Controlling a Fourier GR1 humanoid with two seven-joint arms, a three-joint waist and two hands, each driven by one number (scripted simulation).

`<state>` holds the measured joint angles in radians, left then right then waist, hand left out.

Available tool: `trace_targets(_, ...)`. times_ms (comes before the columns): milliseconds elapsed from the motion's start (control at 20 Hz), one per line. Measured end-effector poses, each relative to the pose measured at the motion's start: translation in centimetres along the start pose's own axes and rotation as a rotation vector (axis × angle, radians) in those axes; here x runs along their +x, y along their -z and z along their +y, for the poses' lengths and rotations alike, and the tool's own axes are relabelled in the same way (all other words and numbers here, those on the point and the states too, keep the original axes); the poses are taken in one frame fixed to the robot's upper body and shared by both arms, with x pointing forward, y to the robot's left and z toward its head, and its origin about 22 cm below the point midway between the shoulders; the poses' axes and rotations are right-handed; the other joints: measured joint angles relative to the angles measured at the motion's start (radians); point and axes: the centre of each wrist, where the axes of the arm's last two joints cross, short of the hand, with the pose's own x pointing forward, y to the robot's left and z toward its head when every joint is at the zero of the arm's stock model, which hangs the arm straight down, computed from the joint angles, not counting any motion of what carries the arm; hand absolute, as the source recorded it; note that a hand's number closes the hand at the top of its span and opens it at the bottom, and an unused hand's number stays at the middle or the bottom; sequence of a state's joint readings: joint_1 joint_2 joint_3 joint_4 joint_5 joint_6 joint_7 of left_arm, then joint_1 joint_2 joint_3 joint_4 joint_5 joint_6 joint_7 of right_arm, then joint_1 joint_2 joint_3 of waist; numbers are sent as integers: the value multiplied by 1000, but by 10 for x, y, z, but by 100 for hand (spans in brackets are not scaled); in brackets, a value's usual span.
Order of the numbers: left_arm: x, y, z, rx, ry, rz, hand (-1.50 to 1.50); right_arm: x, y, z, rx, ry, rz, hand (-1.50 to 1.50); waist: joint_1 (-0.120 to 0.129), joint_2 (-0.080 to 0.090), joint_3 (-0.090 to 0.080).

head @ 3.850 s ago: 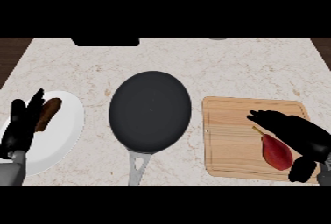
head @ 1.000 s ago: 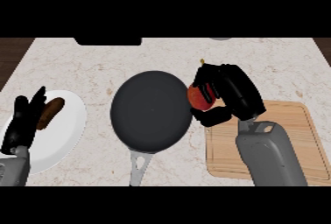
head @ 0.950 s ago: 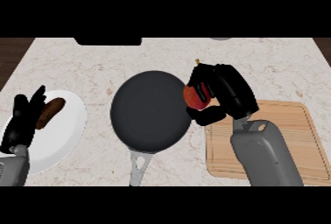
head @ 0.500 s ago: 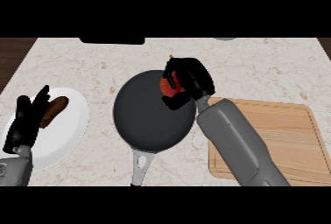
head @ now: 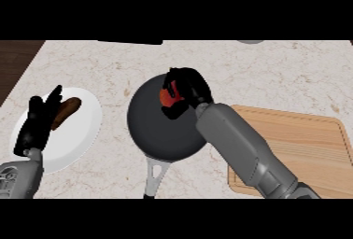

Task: Pick the pear from the cutting board and place it in the pan

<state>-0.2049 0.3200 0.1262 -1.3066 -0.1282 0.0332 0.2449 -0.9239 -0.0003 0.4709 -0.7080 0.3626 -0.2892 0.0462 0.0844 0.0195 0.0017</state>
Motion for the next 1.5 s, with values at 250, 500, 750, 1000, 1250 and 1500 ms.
trace_targets(250,8,5,-8,-24,6,-16,0,-13,-4,13,33,89,41,-150,32,6,0)
trace_targets(500,15,8,-16,-35,13,-14,0,-15,-6,18,20,153,14,-150,44,4,0)
trace_targets(750,17,8,-19,-45,18,-17,0,-16,-10,25,-40,249,-13,-150,52,9,1)
trace_targets(1000,14,8,-15,-31,14,-13,0,-10,-5,21,-144,342,-39,-150,40,7,1)
trace_targets(1250,3,7,-1,3,3,5,0,-10,3,11,-227,413,-11,-150,1,-1,1)
trace_targets(1500,-9,-1,10,30,-7,29,0,-29,8,-5,-295,460,38,-150,-38,-9,1)
